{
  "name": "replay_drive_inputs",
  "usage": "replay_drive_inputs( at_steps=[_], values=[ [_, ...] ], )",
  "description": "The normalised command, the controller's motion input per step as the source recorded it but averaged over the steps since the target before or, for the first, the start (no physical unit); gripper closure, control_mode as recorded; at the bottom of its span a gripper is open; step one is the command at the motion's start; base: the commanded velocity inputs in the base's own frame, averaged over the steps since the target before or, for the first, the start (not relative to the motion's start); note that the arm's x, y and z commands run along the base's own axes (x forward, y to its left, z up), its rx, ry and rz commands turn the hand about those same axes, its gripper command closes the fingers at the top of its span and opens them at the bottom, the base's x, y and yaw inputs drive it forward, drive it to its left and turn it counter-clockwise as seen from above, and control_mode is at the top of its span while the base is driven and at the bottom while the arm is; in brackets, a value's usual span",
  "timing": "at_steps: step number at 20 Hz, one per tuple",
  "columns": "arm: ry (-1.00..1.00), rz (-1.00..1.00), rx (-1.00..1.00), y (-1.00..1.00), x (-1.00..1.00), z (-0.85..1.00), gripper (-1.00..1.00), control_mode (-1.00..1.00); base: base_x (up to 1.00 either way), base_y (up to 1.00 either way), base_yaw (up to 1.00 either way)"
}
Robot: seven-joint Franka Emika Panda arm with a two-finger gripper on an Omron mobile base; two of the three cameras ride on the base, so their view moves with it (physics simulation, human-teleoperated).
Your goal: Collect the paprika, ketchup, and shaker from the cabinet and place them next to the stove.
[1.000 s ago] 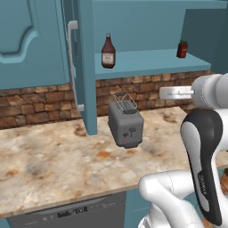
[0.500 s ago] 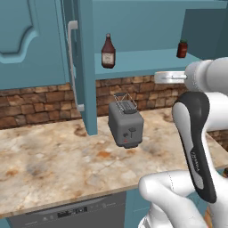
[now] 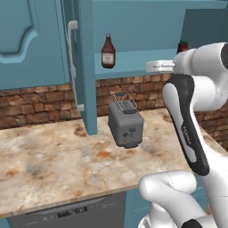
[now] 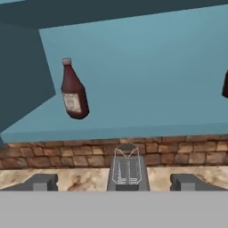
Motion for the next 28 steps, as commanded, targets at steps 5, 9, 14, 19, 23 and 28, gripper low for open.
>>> replay_drive_inputs(
  at_steps=[5,9,14,19,23,28],
  values=[
    [-0.15,0.25,0.00,0.00,0.40,0.22,-1.00,-1.00,0.00,0.00,0.00],
    [-0.23,0.25,-0.01,0.00,0.28,0.25,-1.00,-1.00,0.00,0.00,0.00],
    [-0.07,0.15,-0.02,0.00,0.15,0.03,-1.00,-1.00,0.00,0.00,0.00],
    [0.00,0.02,-0.01,0.00,0.21,-0.03,-1.00,-1.00,0.00,0.00,0.00],
    [0.00,0.00,0.00,0.04,0.40,0.00,-1.00,-1.00,0.00,0.00,0.00],
    [0.01,0.01,-0.01,0.15,0.44,0.00,-1.00,-1.00,0.00,0.00,0.00]
  ],
)
